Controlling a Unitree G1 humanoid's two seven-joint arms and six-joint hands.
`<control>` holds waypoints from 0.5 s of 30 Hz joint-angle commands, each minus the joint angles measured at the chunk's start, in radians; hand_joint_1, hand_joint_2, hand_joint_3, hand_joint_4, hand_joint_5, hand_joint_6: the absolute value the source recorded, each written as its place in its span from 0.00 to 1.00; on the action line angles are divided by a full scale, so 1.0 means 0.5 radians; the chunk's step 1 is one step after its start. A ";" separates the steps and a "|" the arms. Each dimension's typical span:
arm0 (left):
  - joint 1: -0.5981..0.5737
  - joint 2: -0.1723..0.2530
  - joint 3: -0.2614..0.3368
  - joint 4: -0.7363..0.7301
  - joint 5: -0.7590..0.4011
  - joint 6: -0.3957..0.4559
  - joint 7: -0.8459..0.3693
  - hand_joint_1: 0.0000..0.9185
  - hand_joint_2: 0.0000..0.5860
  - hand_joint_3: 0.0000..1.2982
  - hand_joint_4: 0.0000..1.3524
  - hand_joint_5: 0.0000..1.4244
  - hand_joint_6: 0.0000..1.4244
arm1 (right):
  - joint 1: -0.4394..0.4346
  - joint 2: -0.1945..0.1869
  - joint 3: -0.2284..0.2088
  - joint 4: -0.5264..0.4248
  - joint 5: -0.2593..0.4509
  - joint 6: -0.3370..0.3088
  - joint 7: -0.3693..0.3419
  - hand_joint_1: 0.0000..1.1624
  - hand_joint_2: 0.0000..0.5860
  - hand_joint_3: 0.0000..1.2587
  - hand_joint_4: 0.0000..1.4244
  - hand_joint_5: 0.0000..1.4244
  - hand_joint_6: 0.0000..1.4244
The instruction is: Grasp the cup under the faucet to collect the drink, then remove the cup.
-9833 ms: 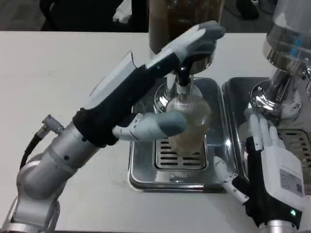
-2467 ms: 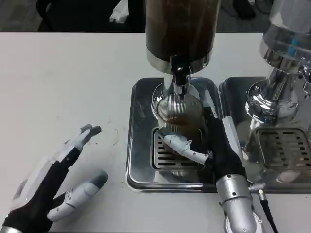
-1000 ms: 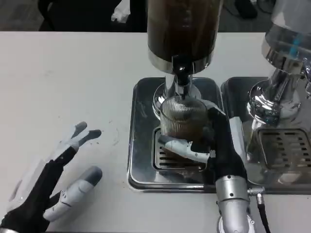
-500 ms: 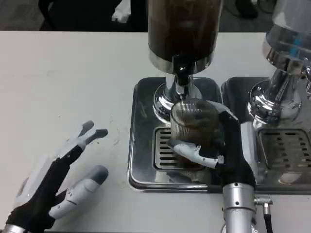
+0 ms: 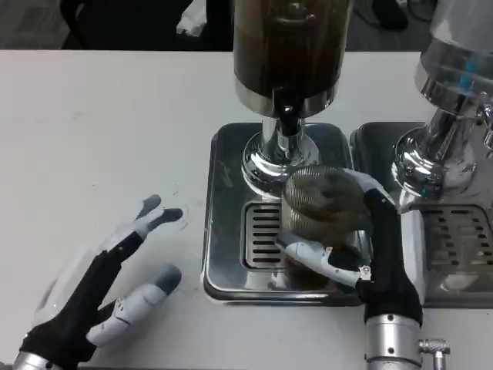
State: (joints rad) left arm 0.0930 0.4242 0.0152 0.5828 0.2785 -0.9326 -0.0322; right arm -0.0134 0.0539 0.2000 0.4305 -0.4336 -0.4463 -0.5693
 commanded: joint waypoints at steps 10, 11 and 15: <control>0.047 0.101 0.021 -0.148 0.135 -0.044 0.061 0.00 0.27 0.14 0.00 0.07 0.01 | 0.311 0.015 0.004 -0.521 0.043 0.001 0.147 0.99 0.17 0.56 0.56 0.60 0.85; 0.058 0.105 0.035 -0.163 0.140 -0.047 0.078 0.00 0.26 0.13 0.00 0.06 0.00 | 0.338 0.010 0.004 -0.559 0.042 0.005 0.164 0.99 0.17 0.56 0.56 0.60 0.85; 0.078 0.137 0.057 -0.179 0.161 -0.032 0.107 0.00 0.26 0.11 0.00 0.05 0.00 | 0.395 0.001 0.004 -0.649 0.017 0.015 0.197 0.99 0.17 0.56 0.56 0.60 0.85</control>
State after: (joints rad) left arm 0.1173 0.4659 0.0339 0.5071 0.3392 -0.9432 0.0047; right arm 0.1792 0.0500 0.2026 0.1591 -0.4249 -0.4274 -0.4727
